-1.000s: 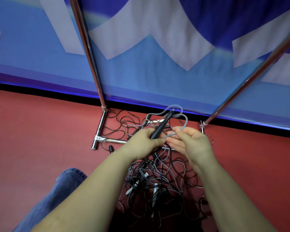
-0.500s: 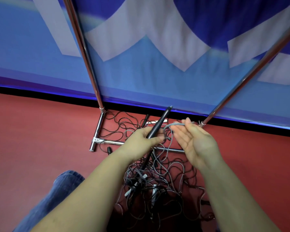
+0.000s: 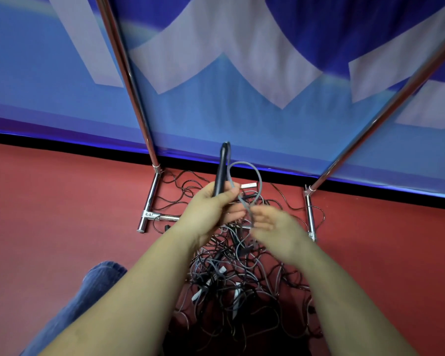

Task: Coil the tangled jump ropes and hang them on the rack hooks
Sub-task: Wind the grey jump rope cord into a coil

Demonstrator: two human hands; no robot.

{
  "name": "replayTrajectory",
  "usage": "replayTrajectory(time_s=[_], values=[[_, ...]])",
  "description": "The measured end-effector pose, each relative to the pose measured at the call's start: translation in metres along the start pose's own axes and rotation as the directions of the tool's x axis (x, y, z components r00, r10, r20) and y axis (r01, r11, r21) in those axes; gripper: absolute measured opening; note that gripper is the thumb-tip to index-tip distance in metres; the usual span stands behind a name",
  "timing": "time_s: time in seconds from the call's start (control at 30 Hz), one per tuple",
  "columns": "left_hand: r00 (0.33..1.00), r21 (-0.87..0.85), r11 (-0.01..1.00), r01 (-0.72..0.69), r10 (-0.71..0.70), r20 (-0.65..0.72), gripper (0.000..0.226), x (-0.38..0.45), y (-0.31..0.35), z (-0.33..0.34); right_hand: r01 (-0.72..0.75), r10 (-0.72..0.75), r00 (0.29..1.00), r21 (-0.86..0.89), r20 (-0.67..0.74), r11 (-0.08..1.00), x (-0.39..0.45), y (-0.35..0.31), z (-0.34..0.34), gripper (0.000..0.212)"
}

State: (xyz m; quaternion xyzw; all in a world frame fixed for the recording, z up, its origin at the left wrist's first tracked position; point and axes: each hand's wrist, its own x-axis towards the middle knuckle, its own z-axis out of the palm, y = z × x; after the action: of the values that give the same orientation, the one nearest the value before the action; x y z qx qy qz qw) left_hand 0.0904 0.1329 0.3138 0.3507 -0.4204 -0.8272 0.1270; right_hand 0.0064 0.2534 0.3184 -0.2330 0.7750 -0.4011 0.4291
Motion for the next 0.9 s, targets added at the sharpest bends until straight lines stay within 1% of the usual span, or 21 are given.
replayTrajectory(time_s=[0.07, 0.1, 0.13, 0.2, 0.23, 0.27, 0.3, 0.33, 0.37, 0.4, 0.43, 0.5, 0.57, 0.63, 0.67, 0.7, 0.77, 0.8, 0.83, 0.87, 0.9], values=[[1.000, -0.098, 0.995, 0.021, -0.022, -0.011, 0.010, 0.000, 0.003, 0.000, 0.024, -0.019, 1.000, -0.224, 0.024, 0.974, -0.001, 0.006, 0.007, 0.023], [1.000, -0.128, 0.992, 0.021, -0.024, -0.017, 0.011, 0.000, 0.005, 0.001, 0.019, -0.022, 1.000, -0.250, -0.013, 0.968, -0.002, 0.006, 0.007, 0.015], [1.000, -0.153, 0.988, 0.017, -0.020, -0.017, 0.011, -0.001, 0.007, 0.001, 0.009, -0.023, 0.998, -0.226, -0.061, 0.974, -0.002, 0.005, 0.006, 0.015], [1.000, -0.127, 0.992, 0.011, -0.010, 0.008, 0.013, 0.001, 0.007, -0.002, -0.025, 0.024, 0.993, -0.010, -0.115, 1.000, 0.001, 0.001, 0.004, 0.021], [1.000, -0.067, 0.998, 0.011, -0.010, 0.021, 0.015, 0.002, 0.005, -0.005, -0.042, 0.057, 0.992, 0.137, -0.109, 0.990, 0.000, -0.003, 0.003, 0.022], [0.999, 0.060, 0.998, 0.004, -0.006, 0.039, 0.016, 0.001, 0.003, -0.008, -0.058, 0.088, 0.992, 0.287, -0.093, 0.956, 0.000, -0.007, 0.001, 0.022], [0.998, 0.260, 0.966, -0.012, -0.003, 0.057, 0.019, 0.000, 0.000, -0.010, -0.068, 0.114, 0.990, 0.439, -0.079, 0.896, -0.001, -0.011, 0.000, 0.022], [0.996, 0.454, 0.891, -0.018, -0.025, 0.089, 0.026, -0.002, -0.003, -0.012, -0.071, 0.139, 0.988, 0.589, -0.071, 0.805, 0.000, -0.012, -0.002, 0.022], [0.991, 0.594, 0.805, -0.016, -0.067, 0.117, 0.032, -0.005, -0.006, -0.012, -0.066, 0.162, 0.985, 0.724, -0.063, 0.687, 0.001, -0.013, -0.006, 0.021], [0.985, 0.658, 0.753, -0.005, -0.112, 0.135, 0.035, -0.008, -0.008, -0.010, -0.057, 0.181, 0.982, 0.826, -0.055, 0.561, 0.001, -0.013, -0.009, 0.020], [0.975, 0.656, 0.755, 0.007, -0.150, 0.162, 0.035, -0.011, -0.008, -0.008, -0.047, 0.196, 0.979, 0.890, -0.048, 0.453, 0.002, -0.014, -0.012, 0.019], [0.956, 0.588, 0.809, 0.024, -0.189, 0.222, 0.029, -0.014, -0.007, -0.003, -0.023, 0.219, 0.975, 0.951, -0.047, 0.307, 0.002, -0.014, -0.018, 0.019], [0.945, 0.496, 0.867, 0.045, -0.198, 0.260, 0.020, -0.014, -0.005, 0.000, 0.008, 0.225, 0.972, 0.969, -0.066, 0.249, 0.004, -0.013, -0.022, 0.019], [0.953, 0.373, 0.924, 0.085, -0.184, 0.239, 0.013, -0.012, -0.006, 0.002, -0.006, 0.204, 0.977, 0.951, -0.060, 0.309, 0.006, -0.012, -0.025, 0.021], [0.964, 0.301, 0.949, 0.099, -0.167, 0.207, 0.011, -0.011, -0.006, 0.002, -0.040, 0.190, 0.981, 0.917, -0.039, 0.397, 0.006, -0.011, -0.025, 0.022], [0.976, 0.219, 0.970, 0.107, -0.144, 0.161, 0.009, -0.010, -0.005, 0.003, -0.088, 0.179, 0.984, 0.845, -0.009, 0.527, 0.005, -0.011, -0.022, 0.023], [0.993, 0.057, 0.994, 0.098, -0.101, 0.055, 0.006, -0.006, -0.002, 0.003, -0.177, 0.167, 0.984, 0.523, 0.066, 0.834, 0.002, -0.007, -0.013, 0.023], [0.997, -0.005, 0.997, 0.081, -0.081, 0.010, 0.006, -0.005, -0.002, 0.002, -0.189, 0.158, 0.980, 0.317, 0.120, 0.929, 0.000, -0.006, -0.007, 0.020], [0.998, -0.055, 0.997, 0.059, -0.060, -0.024, 0.007, -0.003, -0.001, 0.001, -0.183, 0.151, 0.970, 0.160, 0.192, 0.970, -0.003, -0.006, -0.001, 0.016], [0.998, -0.096, 0.995, 0.039, -0.044, -0.047, 0.007, -0.002, -0.001, -0.001, -0.170, 0.143, 0.956, 0.085, 0.255, 0.982, -0.005, -0.005, 0.005, 0.012], [0.998, -0.122, 0.992, 0.022, -0.030, -0.060, 0.008, 0.000, -0.001, -0.002, -0.161, 0.132, 0.948, 0.079, 0.289, 0.984, -0.006, -0.005, 0.009, 0.009]])
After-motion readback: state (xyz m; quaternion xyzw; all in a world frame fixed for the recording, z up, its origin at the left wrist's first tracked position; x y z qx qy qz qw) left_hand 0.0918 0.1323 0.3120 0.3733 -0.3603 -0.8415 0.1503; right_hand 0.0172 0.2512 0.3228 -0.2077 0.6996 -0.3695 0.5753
